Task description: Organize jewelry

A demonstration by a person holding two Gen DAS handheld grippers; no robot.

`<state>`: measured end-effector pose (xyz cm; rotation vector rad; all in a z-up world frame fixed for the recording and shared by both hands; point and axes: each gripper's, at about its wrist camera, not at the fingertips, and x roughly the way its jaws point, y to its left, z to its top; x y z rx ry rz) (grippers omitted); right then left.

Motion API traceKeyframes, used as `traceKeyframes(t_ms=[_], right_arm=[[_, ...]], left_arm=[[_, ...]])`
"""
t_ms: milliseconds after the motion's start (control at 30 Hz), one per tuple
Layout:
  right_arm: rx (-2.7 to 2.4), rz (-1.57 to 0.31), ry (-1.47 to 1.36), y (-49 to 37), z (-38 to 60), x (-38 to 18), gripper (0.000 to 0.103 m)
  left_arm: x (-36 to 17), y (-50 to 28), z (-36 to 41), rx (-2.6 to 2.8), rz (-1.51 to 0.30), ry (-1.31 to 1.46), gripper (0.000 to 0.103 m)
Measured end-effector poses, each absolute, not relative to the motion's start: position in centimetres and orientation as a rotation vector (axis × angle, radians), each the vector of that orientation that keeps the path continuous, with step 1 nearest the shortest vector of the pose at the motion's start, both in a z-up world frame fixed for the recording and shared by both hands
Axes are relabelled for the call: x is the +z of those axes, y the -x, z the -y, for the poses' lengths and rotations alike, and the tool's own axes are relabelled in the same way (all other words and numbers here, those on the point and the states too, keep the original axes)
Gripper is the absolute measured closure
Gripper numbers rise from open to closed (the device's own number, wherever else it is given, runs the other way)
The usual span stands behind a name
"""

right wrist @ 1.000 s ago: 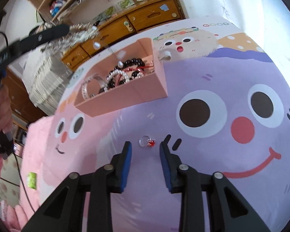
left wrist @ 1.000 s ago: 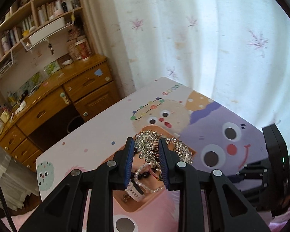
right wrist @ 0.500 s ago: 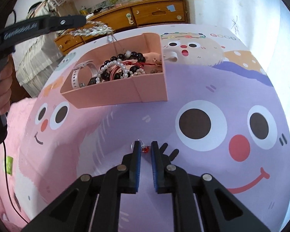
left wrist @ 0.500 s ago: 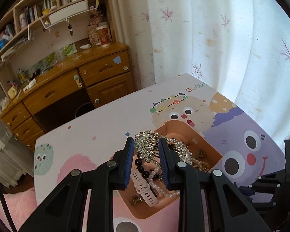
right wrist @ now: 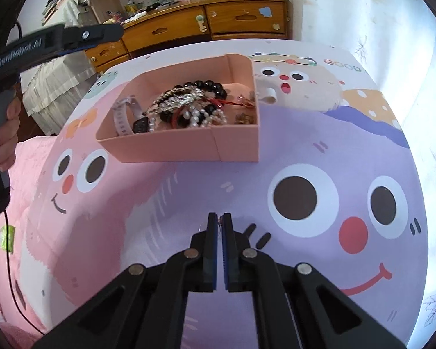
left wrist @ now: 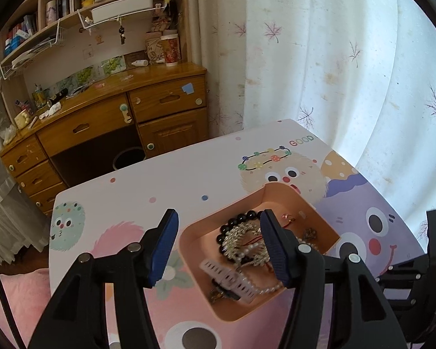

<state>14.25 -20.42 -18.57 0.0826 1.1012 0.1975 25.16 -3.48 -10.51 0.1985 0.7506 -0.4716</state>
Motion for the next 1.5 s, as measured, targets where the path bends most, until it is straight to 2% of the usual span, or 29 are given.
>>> traceKeyframes(t_ms=[400,833,900,967,1033,1100,1233,1367,1433,1500], right_arm=[[0.277,-0.886,-0.102,-19.4,20.2,-10.5,0.101],[0.302,-0.842,-0.076,-20.9,19.5,-11.3,0.099],[0.317,-0.836,-0.066,-20.2,20.0,-11.4,0.098],[0.325,-0.838,-0.047,-19.3,20.5,-11.3,0.089],[0.327,-0.837,-0.049,-17.6,21.3,-11.1,0.068],[0.326,-0.853,-0.093,-15.8,22.2,-10.7,0.057],[0.266,-0.964,-0.236,-11.0,23.7,-10.9,0.029],[0.218,-1.123,-0.227,-5.6,23.8,-11.7,0.023],[0.224,-1.212,-0.226,-3.1,23.9,-11.9,0.014],[0.201,-1.286,-0.243,-0.8,24.3,-11.7,0.010]], left_arm=[[-12.5,-22.7,-1.7,-0.390,-0.871,-0.111,0.042],[-12.9,-16.4,-3.4,-0.300,-0.931,0.013,0.040],[-12.9,-15.1,-2.9,-0.280,-0.932,0.016,0.032],[-12.8,-13.8,-2.2,-0.254,-0.934,0.014,0.026],[-12.6,-12.3,-1.3,-0.220,-0.945,0.009,0.021],[-12.6,-10.6,-0.6,-0.164,-0.991,-0.001,0.011],[-14.9,-6.4,-0.4,-0.036,-1.209,-0.015,0.009],[-15.8,-1.3,-1.2,0.024,-1.399,0.119,0.009],[-15.0,0.2,-1.4,0.039,-1.404,0.172,0.009],[-12.9,1.4,-1.2,0.072,-1.358,0.196,0.009]])
